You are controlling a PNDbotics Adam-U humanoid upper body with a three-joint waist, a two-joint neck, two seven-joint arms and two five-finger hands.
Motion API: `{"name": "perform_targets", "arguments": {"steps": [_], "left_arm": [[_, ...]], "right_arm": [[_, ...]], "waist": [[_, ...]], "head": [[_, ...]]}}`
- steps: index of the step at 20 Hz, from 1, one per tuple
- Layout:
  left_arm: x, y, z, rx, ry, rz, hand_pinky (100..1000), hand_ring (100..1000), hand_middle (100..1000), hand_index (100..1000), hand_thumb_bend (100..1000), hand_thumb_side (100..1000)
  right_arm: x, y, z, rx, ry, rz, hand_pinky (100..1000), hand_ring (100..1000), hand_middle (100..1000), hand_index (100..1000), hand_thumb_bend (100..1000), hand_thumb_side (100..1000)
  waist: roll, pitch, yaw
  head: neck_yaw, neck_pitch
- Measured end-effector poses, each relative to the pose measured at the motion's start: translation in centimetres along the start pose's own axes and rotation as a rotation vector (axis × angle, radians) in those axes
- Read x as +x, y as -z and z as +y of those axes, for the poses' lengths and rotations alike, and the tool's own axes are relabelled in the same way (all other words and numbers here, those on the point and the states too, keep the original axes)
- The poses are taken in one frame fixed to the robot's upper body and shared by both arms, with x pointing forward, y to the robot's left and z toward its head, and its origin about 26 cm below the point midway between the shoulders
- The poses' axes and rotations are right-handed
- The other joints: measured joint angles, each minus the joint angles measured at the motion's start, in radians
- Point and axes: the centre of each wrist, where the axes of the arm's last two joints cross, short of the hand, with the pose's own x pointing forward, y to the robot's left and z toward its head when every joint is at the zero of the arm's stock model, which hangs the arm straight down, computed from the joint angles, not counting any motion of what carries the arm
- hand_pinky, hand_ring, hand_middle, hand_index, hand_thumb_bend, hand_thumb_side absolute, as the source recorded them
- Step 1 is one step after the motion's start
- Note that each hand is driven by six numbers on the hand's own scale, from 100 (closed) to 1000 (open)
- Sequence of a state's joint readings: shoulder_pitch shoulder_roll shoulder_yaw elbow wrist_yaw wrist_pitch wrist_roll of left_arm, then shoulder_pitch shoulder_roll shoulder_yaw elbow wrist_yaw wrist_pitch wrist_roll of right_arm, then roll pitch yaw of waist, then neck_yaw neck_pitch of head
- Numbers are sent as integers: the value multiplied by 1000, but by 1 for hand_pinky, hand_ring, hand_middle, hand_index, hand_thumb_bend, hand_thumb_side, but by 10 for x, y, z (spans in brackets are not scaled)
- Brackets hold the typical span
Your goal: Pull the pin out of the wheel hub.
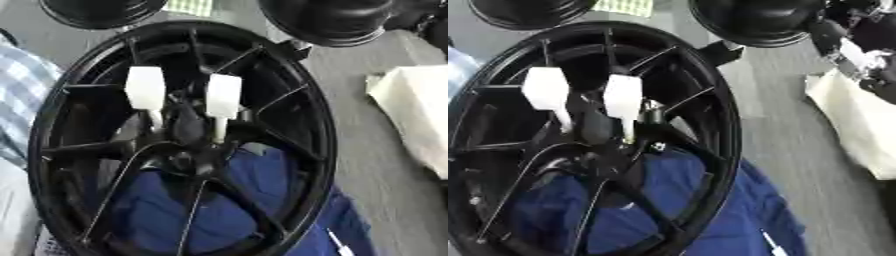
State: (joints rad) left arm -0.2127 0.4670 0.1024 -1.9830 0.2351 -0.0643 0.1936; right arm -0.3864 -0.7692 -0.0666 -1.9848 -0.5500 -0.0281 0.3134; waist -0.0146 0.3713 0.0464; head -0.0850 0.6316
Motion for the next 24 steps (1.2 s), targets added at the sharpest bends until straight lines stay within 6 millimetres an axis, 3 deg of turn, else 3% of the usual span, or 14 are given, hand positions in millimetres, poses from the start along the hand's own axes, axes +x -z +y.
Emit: {"name": "perform_targets", "arguments": {"steps": [5, 14, 24], "left_arm": [[11, 13, 5, -88, 98, -25, 817, 751, 654, 756, 321, 513], [65, 61, 19, -527, 564, -54, 820, 776, 700, 807, 353, 507], [118, 96, 2, -967, 884, -35, 845, 821, 761, 856, 439, 464]], "right_arm": [[0, 0, 0, -1, 0, 1, 943, 779, 643, 794, 135, 289], [-2, -2, 2, 14, 2, 21, 942, 779, 643, 795, 132, 289], [-2, -1, 2, 37, -8, 34, 941, 779, 643, 795, 131, 290]], "waist": [[2, -4, 3], [26, -29, 6], [35, -40, -3]], "head": [[0, 6], [-4, 35], [0, 44]]}}
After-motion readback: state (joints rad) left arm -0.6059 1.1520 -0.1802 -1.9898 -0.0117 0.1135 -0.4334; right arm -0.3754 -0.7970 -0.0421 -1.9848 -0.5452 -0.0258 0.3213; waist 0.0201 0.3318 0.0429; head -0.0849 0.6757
